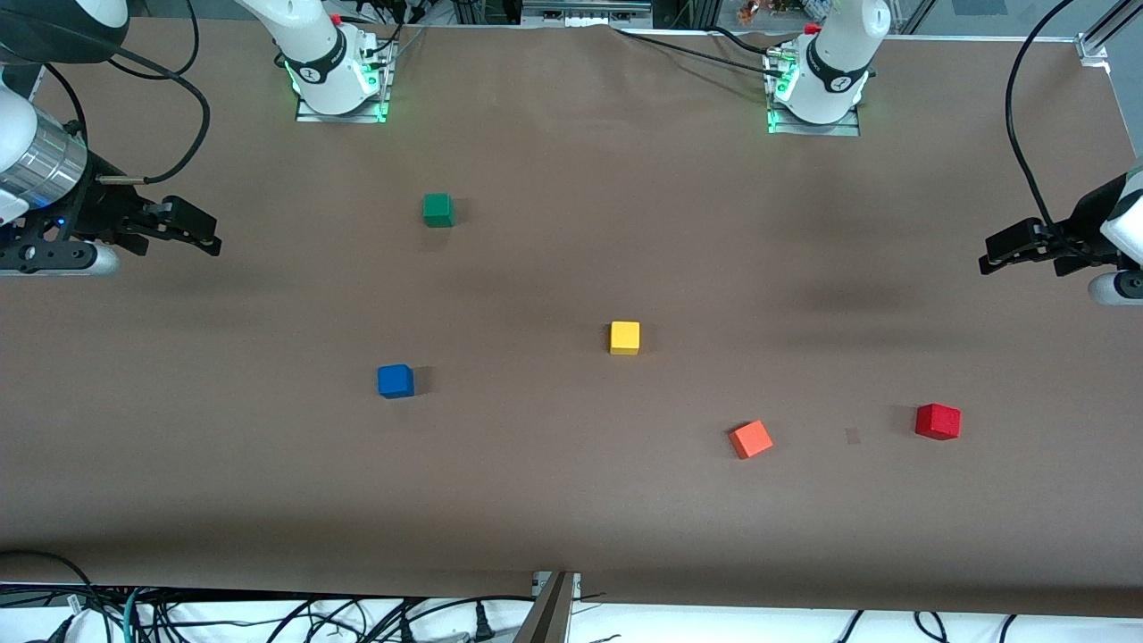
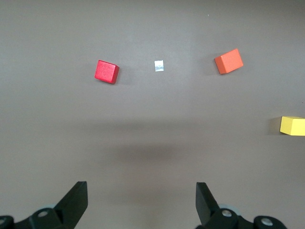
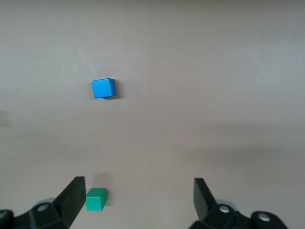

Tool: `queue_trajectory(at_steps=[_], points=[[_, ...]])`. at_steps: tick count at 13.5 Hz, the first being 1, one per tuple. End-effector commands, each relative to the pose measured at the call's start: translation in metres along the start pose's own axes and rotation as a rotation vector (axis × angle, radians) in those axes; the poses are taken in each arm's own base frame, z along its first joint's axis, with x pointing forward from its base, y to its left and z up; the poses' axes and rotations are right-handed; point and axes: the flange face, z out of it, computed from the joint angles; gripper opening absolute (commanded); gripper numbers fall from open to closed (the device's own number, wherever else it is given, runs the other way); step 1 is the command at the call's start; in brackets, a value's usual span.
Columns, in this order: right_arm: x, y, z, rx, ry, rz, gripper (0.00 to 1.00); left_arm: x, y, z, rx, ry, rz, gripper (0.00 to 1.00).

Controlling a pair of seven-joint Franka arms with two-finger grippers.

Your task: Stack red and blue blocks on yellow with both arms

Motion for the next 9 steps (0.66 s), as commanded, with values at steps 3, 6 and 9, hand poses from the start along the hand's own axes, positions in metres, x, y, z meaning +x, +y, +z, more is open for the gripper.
queue_trajectory(at_steps=[3,6,9], points=[[0.002,0.001,-0.005,-0.01,0.005,-0.002,1.0,0.003,-0.004,-0.005,0.028,-0.003,0.004,1.0],[0.002,0.0,-0.005,-0.009,0.005,-0.003,1.0,0.02,-0.011,0.007,0.026,-0.012,0.002,1.0],[0.002,0.0,-0.005,-0.009,0.005,-0.002,1.0,0.049,-0.017,0.064,0.015,-0.087,0.0,1.0]])
